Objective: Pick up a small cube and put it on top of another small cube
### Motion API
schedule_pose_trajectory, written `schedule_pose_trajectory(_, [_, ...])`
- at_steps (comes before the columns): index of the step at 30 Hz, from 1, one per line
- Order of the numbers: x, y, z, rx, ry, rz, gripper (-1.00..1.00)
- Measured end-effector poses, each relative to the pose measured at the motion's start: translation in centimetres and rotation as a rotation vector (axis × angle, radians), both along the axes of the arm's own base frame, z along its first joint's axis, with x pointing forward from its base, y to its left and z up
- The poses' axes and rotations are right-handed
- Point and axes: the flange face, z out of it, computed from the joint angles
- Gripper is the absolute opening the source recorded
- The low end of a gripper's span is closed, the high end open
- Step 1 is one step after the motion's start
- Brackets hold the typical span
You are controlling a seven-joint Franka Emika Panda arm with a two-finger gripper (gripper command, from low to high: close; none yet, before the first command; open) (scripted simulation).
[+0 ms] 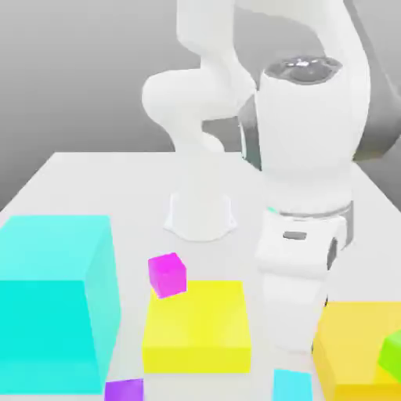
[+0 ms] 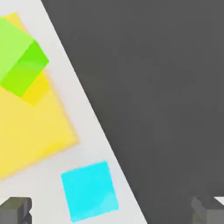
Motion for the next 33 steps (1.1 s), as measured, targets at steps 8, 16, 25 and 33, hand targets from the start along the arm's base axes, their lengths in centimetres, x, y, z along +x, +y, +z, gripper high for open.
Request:
schedule_pose_trajectory(8, [-0.9,0.5,-11.0,-0.082,0.039,0.147,-1.00])
schedule_pose_trajectory(16, [-0.8,0.5,-9.9,-0.083,0.040,0.149,-1.00])
schedule_pose_trajectory(25, [-1.5,12.9,4.1,-0.075,0.034,0.493,-1.00])
schedule_pose_trajectory(33, [-2.3,16.0,1.1,-0.089,0.024,0.585,1.00])
